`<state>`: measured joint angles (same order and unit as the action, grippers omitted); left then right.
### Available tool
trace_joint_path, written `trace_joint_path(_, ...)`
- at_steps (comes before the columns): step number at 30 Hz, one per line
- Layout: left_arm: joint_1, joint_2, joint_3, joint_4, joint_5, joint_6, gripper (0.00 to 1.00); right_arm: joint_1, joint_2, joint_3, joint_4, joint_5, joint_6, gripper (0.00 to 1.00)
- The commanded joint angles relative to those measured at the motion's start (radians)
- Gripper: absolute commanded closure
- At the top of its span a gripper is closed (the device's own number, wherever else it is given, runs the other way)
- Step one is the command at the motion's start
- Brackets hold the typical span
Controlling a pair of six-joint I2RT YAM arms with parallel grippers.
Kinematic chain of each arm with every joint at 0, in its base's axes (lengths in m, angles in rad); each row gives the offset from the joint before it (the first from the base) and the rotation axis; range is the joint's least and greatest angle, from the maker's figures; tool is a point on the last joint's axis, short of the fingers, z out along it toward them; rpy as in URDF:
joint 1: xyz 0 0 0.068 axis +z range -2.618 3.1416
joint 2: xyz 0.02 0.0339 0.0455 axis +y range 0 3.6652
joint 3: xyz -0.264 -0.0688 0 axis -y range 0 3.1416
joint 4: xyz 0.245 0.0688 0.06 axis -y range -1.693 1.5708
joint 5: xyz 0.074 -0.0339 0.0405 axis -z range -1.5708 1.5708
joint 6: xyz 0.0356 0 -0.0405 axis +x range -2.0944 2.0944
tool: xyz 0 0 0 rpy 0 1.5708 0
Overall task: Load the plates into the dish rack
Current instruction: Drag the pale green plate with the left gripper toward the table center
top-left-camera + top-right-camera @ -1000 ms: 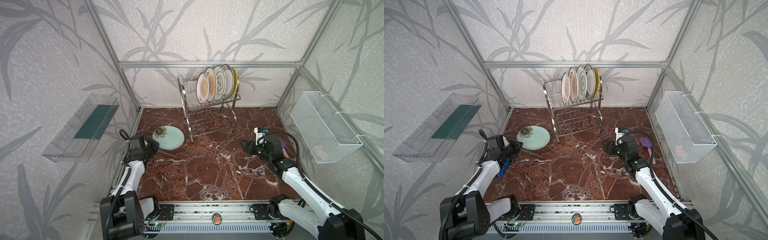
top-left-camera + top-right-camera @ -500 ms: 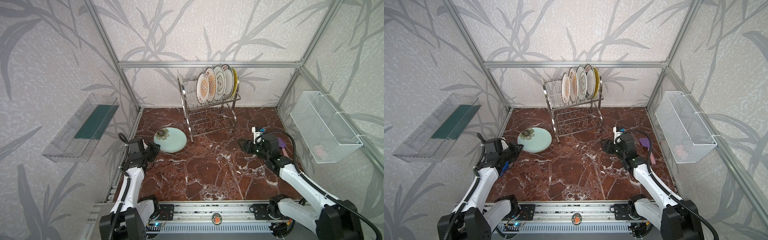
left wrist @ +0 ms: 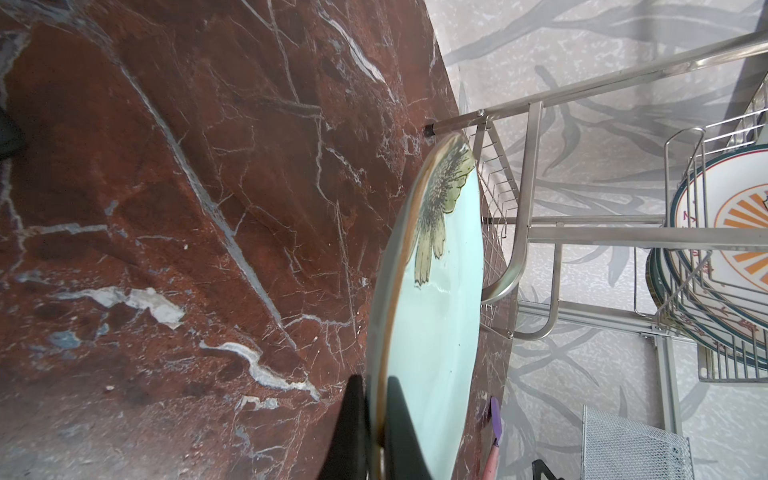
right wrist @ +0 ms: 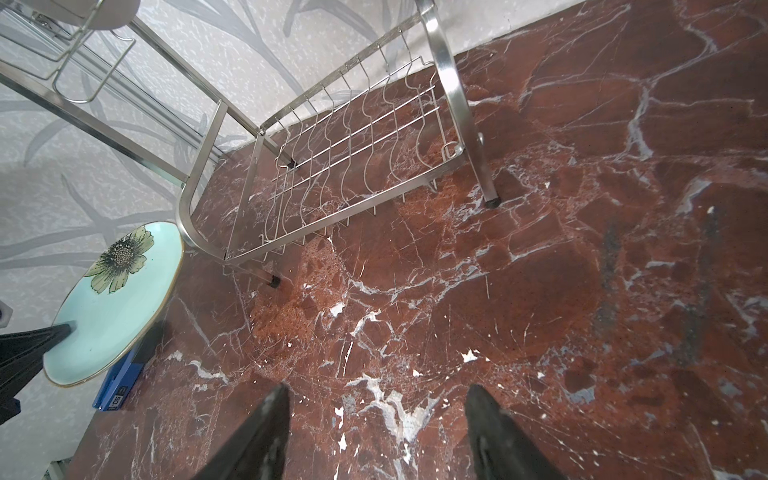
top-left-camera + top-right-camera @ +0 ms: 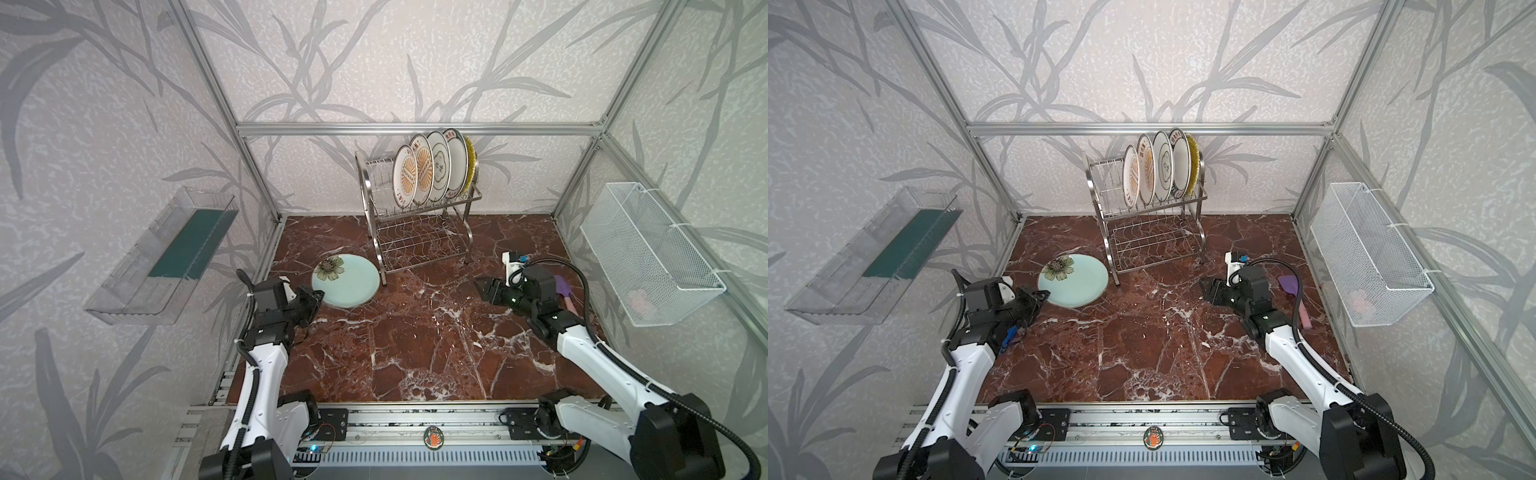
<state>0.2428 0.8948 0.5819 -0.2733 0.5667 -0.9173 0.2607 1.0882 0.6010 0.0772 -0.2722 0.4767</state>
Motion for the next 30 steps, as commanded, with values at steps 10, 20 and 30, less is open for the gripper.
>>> trace_joint_path(10, -0.007, -0.056, 0.070, 0.072, 0.132, -0.006, 1.00, -0.003, 0.012, 0.029, 0.041, -0.024, 0.014, 0.33)
trace_joint_path(20, -0.019, -0.062, 0.114, 0.063, 0.194, 0.037, 1.00, -0.003, 0.006, 0.028, 0.045, -0.030, 0.023, 0.34)
trace_joint_path(30, -0.118, -0.030, 0.157, 0.068, 0.238, 0.102, 1.00, -0.001, -0.002, 0.050, 0.027, -0.076, 0.039, 0.33)
